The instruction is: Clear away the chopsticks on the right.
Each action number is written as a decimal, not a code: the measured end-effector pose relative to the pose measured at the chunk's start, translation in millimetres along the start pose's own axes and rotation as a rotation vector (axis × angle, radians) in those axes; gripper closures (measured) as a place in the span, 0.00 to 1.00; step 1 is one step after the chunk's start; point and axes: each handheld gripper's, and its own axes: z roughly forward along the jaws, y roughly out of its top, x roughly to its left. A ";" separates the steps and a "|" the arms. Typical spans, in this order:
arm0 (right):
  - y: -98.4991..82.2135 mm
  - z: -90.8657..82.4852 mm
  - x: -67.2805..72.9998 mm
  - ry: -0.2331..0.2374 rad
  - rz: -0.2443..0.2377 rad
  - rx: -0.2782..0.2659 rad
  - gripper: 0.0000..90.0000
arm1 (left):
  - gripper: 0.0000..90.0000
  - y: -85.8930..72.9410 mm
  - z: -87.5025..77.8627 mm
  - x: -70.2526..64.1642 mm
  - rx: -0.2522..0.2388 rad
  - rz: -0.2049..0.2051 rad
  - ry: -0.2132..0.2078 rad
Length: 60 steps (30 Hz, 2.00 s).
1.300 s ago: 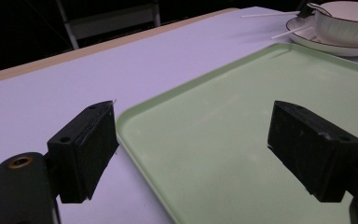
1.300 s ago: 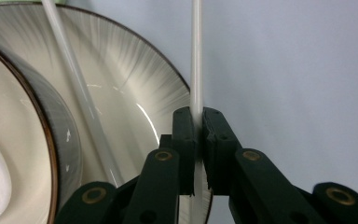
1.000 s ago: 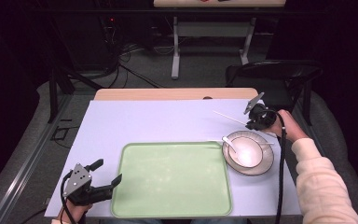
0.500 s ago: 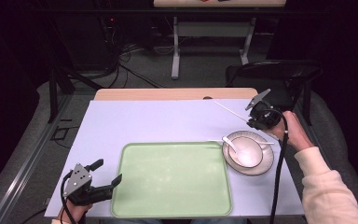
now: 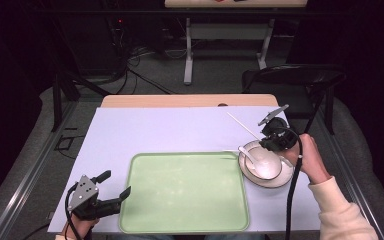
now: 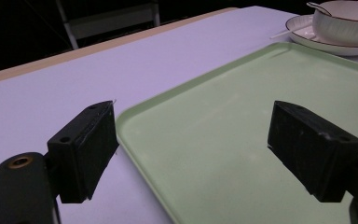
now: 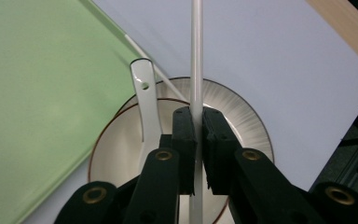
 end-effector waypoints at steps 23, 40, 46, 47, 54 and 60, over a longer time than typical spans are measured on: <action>-15.0 4.7 41.0 0.041 0.054 0.008 0.93 | 0.17 -0.1 -0.6 -0.1 -0.002 0.002 0.000; -30.4 8.5 75.3 0.058 0.141 0.007 0.93 | 0.17 -0.1 -0.8 -1.0 -0.013 0.007 0.000; -34.9 25.9 98.8 0.114 0.164 0.021 0.93 | 0.17 0.2 -0.5 -1.2 -0.009 0.009 -0.004; -35.8 28.9 100.8 0.123 0.158 0.024 0.93 | 0.17 0.2 -0.6 -1.2 -0.009 0.009 -0.005; -39.9 45.6 109.7 0.158 0.216 0.032 0.93 | 0.17 0.0 -0.2 -1.0 -0.011 0.009 -0.003; -40.1 48.6 111.4 0.160 0.221 0.035 0.93 | 0.17 0.2 -0.4 -1.0 -0.008 0.011 -0.006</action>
